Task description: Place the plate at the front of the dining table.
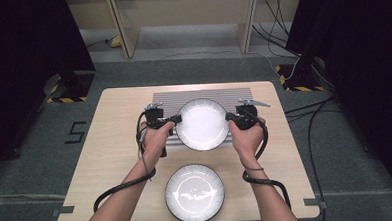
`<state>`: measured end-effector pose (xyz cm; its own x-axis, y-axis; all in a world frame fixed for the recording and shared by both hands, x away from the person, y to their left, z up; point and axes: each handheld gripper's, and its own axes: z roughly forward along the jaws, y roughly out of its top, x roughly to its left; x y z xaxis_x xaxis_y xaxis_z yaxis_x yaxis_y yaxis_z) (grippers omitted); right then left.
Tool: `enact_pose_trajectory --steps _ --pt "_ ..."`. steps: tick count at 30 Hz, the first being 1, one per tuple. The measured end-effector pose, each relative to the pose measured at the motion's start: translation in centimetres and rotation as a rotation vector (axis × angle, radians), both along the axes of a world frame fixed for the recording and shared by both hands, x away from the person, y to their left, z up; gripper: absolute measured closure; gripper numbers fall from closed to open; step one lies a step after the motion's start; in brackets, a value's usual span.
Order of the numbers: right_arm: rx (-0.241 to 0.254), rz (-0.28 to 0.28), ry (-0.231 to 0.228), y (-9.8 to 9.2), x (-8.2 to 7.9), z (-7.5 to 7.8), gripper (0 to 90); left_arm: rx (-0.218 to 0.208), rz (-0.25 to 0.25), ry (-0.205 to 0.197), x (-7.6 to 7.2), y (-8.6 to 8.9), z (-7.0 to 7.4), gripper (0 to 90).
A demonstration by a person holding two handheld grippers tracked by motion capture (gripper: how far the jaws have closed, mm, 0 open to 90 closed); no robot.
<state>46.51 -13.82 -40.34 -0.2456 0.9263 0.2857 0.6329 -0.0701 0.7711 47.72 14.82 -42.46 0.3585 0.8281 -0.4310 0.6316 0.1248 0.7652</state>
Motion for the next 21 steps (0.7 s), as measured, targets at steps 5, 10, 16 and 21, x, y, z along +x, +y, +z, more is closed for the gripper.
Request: enact_pose_trajectory --steps 5,10,16,21 --pt "0.005 -0.005 0.003 0.0 0.2 -0.1 87.2 0.002 0.001 0.003 0.3 -0.1 0.0 84.4" --pt "0.001 -0.01 0.001 0.0 0.5 -0.1 87.2 0.006 0.005 0.002 0.7 -0.2 -0.1 84.4" --pt "0.001 -0.014 -0.003 -0.1 0.9 -0.2 87.3 0.002 -0.003 -0.005 1.2 -0.2 -0.4 84.3" --pt "0.0 -0.014 -0.005 -0.1 1.2 -0.2 87.3 -0.001 0.002 -0.006 1.5 -0.3 -0.5 84.2"
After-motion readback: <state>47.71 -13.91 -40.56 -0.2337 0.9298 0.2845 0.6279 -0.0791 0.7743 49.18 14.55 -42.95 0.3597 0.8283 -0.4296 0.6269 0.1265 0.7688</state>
